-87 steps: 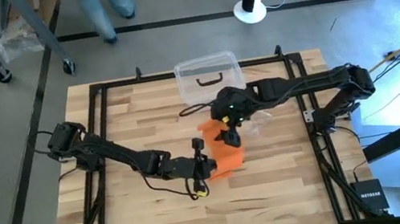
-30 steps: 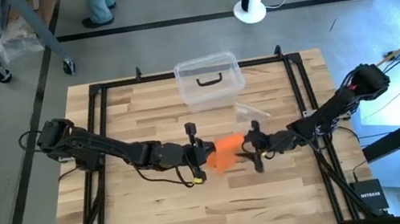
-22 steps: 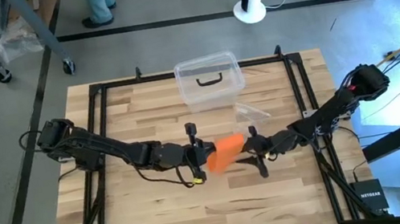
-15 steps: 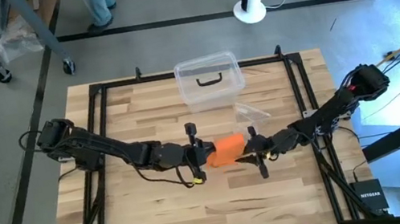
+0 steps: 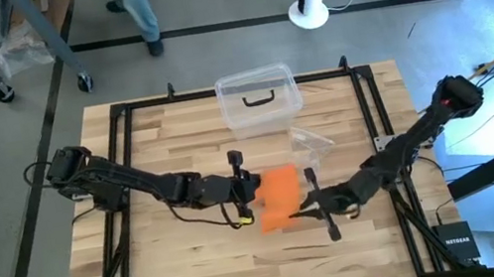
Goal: Roll bandage
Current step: Roll the orange bandage
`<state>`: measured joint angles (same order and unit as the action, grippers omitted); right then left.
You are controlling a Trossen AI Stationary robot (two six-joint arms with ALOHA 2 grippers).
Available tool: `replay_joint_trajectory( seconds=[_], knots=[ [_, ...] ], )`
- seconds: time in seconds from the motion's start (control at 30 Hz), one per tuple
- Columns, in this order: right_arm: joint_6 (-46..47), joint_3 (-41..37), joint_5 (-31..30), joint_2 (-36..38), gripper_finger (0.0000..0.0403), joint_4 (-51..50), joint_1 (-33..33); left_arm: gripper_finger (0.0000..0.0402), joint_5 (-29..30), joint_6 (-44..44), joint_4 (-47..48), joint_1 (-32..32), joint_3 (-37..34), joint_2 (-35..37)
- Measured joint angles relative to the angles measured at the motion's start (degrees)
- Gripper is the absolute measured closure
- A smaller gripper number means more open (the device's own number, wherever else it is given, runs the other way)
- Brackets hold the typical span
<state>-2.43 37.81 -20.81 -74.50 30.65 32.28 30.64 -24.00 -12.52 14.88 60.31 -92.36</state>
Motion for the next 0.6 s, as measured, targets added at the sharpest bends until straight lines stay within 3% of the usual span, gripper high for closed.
replay_joint_trajectory(
  seconds=[0.17, 0.33, 0.6],
  knots=[
    [-14.1, 11.0, -10.8, 5.2, 0.0393, -12.3, 0.2, 0.0396, -2.9, 1.6, 0.6, 0.8, 0.0, -0.3],
    [-25.0, 17.8, -18.6, 8.7, 0.0396, -18.2, -4.9, 0.0395, -9.0, 4.6, 0.5, 2.2, 0.0, -1.2],
    [-18.6, 19.0, -18.7, 9.7, 0.0399, -30.8, -18.1, 0.0394, -12.4, 6.0, -1.4, 7.7, 0.0, -1.4]
  ],
)
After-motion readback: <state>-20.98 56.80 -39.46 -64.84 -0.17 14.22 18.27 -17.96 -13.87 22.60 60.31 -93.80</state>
